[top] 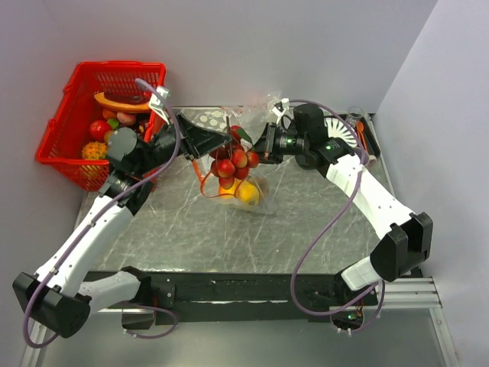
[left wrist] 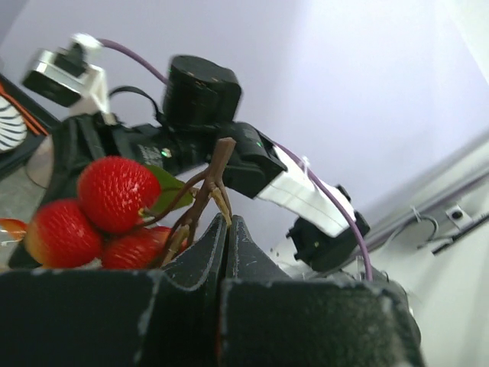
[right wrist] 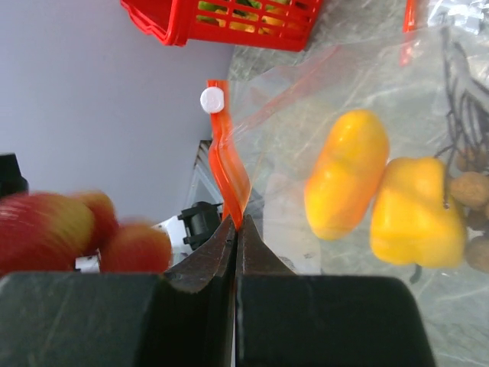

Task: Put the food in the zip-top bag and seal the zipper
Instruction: Place the fake fruit in the zipper food storage bag.

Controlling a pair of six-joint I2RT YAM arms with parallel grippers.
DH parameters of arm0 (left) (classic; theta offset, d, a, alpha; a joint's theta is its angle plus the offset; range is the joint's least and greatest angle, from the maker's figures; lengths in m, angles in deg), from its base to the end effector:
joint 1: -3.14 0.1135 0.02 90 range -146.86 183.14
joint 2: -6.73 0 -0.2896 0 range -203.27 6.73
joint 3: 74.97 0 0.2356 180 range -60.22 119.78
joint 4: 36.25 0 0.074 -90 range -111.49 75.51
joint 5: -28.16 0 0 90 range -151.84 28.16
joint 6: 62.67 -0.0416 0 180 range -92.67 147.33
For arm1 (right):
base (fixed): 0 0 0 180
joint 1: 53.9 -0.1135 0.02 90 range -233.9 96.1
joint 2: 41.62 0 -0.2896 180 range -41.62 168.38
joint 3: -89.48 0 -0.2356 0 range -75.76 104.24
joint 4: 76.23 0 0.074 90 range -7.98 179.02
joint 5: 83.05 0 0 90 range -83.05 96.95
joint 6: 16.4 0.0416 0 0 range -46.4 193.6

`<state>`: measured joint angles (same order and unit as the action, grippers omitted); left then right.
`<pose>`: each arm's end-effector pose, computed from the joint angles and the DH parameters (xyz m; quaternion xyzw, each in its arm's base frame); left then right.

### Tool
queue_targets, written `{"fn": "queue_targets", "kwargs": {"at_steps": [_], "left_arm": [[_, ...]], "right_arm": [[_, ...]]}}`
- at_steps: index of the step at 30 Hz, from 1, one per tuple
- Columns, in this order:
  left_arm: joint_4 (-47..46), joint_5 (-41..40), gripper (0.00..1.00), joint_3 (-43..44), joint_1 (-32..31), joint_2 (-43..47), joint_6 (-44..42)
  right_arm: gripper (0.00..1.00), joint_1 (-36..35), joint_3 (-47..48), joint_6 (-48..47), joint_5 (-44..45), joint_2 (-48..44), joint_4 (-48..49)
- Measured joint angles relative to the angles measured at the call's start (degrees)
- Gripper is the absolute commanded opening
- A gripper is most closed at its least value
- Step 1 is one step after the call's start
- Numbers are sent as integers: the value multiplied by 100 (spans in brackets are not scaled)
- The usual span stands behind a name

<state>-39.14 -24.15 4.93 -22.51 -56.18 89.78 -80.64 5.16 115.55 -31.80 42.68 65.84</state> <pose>0.1819 -0.1156 0.4765 0.0793 0.5993 -0.6720 0.4278 0.2718 0.1661 0.4006 -0.0667 0.8184 0.5128 0.2504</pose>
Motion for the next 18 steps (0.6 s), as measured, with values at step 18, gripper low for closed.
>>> {"fn": "queue_targets", "kwargs": {"at_steps": [18], "left_arm": [[-83,44,1,-1296,-114,-739,-470]], "right_arm": [[0,107,-254,142,-116,-109,138]]}}
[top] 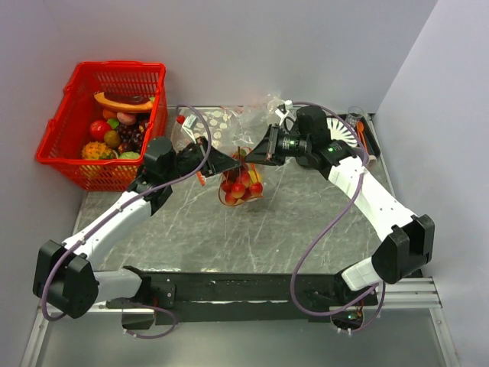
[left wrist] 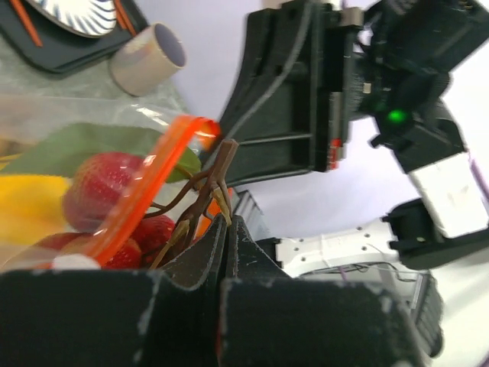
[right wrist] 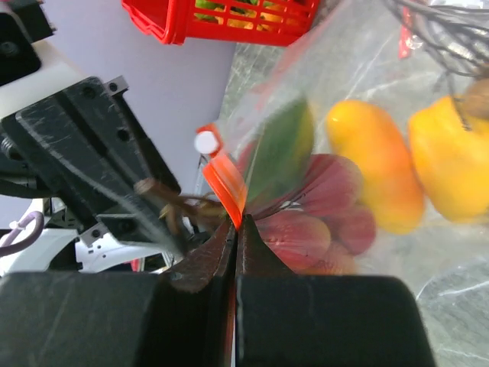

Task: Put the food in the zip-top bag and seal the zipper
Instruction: Place the fake fruit in the zipper food storage bag.

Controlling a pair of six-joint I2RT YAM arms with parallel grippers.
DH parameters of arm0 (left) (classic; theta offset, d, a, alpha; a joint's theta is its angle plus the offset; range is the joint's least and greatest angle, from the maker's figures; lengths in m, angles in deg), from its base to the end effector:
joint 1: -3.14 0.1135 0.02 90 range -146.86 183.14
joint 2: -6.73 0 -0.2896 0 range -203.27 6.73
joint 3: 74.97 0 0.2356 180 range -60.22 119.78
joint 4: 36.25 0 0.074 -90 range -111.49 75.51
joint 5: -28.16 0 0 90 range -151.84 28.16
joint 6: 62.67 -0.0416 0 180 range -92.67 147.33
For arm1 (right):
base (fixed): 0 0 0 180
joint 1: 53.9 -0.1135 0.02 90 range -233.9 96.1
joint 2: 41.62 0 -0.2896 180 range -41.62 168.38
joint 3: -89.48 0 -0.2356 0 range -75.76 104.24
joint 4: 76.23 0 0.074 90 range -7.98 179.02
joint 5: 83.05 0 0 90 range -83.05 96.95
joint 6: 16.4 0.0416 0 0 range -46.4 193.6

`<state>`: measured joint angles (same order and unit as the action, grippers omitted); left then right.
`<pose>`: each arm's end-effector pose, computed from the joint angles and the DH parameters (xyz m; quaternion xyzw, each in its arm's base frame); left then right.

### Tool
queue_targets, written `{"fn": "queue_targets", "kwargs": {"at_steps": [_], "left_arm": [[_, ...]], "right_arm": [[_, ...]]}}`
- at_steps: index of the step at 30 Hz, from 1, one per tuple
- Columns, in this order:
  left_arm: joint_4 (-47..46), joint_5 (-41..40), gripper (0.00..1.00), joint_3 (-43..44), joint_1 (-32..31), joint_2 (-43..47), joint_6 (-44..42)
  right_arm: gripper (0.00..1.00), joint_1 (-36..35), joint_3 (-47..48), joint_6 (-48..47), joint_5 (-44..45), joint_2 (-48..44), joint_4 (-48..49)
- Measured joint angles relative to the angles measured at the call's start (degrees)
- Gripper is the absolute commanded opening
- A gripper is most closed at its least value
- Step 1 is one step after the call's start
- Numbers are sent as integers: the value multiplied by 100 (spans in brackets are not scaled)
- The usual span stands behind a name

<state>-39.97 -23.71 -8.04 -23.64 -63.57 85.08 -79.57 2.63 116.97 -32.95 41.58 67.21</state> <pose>0.2244 -0.1420 0.3730 0.0454 0.7039 -0.6213 0.3412 0.2701 0.1594 0.3943 -0.0541 0.8179 0.5191 0.2424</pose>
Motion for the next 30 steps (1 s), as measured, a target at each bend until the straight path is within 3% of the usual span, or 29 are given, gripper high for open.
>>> {"fn": "queue_targets", "kwargs": {"at_steps": [16,30], "left_arm": [[986,-1191,1,186,-66,157,-1169],[1106,-3036,1,227,-960,160,-2356]], "right_arm": [[0,2,-343,-227,306,-144,-177],[0,0,-382,-160,308,-146,-179]]}}
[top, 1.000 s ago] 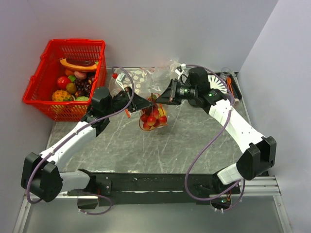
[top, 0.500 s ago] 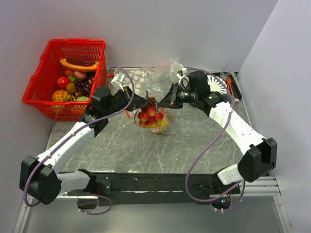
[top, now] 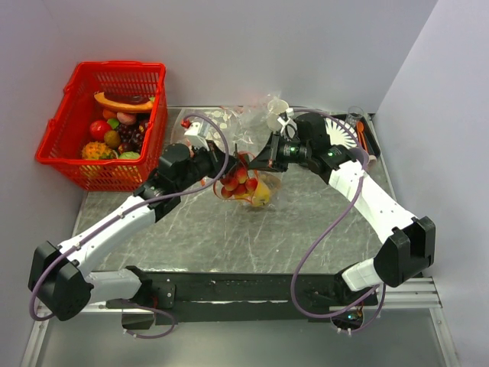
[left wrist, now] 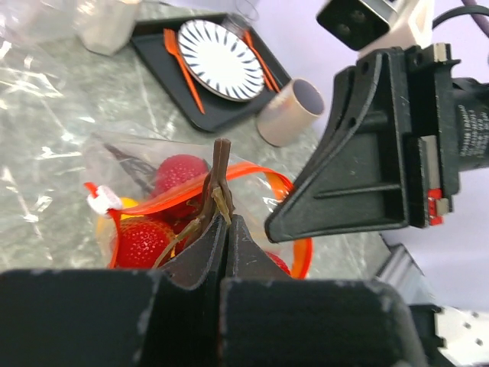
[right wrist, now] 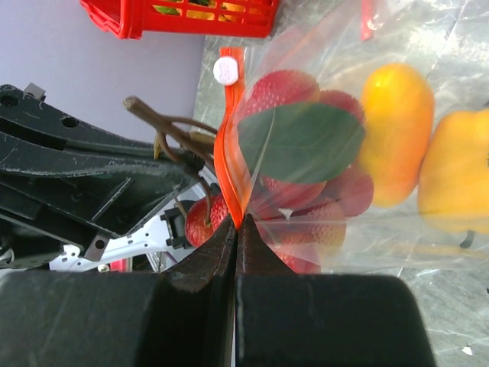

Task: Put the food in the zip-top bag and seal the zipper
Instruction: Place the fake fruit in the zipper food storage bag.

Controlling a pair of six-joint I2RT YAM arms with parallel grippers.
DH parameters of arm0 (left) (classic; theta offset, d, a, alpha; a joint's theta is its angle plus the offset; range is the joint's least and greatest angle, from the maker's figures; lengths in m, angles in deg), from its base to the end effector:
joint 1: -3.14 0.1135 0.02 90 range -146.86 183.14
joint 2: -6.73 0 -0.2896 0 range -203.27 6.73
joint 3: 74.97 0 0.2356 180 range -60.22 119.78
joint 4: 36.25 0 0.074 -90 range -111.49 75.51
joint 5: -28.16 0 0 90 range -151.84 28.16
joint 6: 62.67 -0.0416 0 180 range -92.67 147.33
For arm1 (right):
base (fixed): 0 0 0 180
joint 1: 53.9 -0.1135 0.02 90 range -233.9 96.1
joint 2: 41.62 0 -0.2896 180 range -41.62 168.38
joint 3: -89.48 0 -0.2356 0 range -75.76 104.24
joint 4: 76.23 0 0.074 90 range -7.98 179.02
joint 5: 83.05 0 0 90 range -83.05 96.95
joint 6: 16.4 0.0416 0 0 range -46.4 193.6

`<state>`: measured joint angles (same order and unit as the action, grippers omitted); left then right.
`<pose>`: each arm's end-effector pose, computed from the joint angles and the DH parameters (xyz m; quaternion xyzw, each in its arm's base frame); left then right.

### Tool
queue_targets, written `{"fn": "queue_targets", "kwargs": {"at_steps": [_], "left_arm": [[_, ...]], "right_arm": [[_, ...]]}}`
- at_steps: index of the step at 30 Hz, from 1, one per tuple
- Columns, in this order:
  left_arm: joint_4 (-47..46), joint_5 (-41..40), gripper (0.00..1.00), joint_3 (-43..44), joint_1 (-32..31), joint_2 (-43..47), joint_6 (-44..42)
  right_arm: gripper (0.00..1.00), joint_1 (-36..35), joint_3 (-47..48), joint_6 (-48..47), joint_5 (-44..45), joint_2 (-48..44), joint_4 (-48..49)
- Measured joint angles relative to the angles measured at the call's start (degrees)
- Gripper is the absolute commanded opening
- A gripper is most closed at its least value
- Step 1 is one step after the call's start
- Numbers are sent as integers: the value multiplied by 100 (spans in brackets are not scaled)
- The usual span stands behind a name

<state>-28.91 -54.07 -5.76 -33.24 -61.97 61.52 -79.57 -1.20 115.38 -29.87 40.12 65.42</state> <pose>0.2098 -0.1616 0.3717 0.0592 0.7453 -0.4239 0.5113 0.2633 0.1542 0.3763 -0.0389 0.8386 0.4887 0.2375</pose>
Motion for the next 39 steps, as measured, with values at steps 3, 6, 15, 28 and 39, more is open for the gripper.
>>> {"fn": "queue_targets", "kwargs": {"at_steps": [3,6,15,28,39], "left_arm": [[-4,-232,1,0,-70,0,-157],[-48,-319,1,0,-118,0,-262],[-413,-319,1,-98,-289,0,-385],[-514,-262,1,-179,-345,-52,-466],[-514,-151,1,-184,-363,-365,-459]], "right_arm": [[0,2,0,37,-7,0,4],[0,2,-2,85,-33,0,33],[0,2,0,210,-138,7,66],[0,2,0,229,-136,50,68],[0,-22,46,52,264,256,-133]]}}
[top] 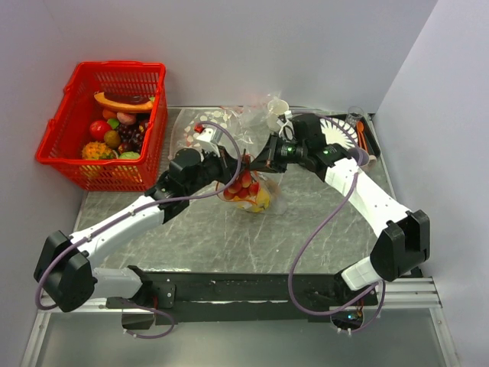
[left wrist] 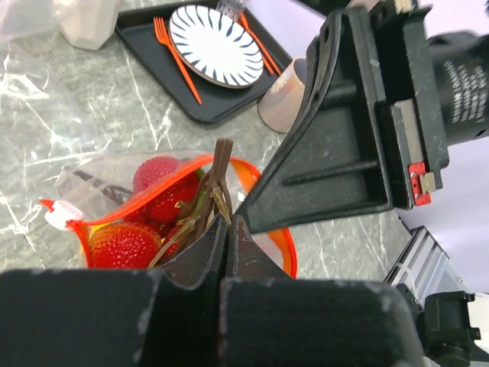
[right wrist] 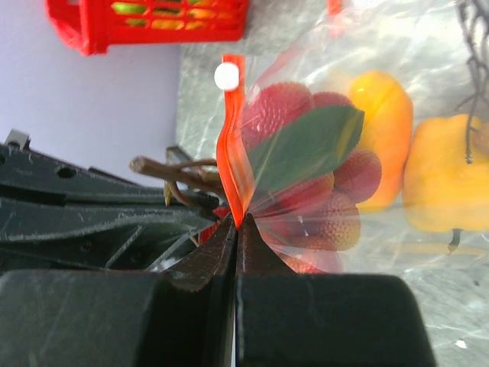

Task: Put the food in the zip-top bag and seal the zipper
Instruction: Place the fake fruit in the zipper food storage bag.

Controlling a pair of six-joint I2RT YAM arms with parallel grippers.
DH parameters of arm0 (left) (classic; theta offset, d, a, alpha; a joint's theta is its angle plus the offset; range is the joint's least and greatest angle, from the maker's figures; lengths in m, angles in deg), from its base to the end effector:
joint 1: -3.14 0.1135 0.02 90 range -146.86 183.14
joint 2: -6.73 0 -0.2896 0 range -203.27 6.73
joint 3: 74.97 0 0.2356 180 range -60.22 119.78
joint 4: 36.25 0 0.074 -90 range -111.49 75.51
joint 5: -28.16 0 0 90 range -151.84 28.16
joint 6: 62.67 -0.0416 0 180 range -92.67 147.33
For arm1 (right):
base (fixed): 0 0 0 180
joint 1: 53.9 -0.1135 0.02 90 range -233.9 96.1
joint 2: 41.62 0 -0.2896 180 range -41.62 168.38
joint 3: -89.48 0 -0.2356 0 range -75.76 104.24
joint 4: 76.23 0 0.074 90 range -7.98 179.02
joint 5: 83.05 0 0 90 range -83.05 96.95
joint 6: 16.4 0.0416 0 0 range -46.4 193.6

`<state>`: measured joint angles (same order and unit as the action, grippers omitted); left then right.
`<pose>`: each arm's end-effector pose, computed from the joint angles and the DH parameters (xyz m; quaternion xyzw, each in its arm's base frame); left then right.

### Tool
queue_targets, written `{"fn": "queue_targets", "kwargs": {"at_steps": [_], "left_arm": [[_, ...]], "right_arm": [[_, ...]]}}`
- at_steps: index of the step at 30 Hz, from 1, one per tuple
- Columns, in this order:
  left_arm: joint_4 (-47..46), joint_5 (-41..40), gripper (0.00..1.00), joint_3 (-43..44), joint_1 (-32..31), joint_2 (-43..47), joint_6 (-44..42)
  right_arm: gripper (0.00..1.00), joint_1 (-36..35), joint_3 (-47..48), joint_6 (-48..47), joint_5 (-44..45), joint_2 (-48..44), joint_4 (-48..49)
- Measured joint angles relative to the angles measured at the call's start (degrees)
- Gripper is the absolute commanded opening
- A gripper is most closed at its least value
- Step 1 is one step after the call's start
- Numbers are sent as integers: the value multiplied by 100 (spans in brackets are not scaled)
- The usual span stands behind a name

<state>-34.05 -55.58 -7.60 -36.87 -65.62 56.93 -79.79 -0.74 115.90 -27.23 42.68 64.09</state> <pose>0.2126 -0.1844 0.3546 0.1039 0.7425 -0.4106 0.5189 0.2736 0.1588 0.3632 -0.0155 0.8557 0.4658 0.2248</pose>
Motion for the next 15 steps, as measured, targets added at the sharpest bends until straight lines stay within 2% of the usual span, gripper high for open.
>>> {"fn": "queue_targets", "kwargs": {"at_steps": [15], "left_arm": [[-157,164,1,-2,-42,-490,-4]], "right_arm": [[0,-295,984,-776,1596,39,-1152]]}}
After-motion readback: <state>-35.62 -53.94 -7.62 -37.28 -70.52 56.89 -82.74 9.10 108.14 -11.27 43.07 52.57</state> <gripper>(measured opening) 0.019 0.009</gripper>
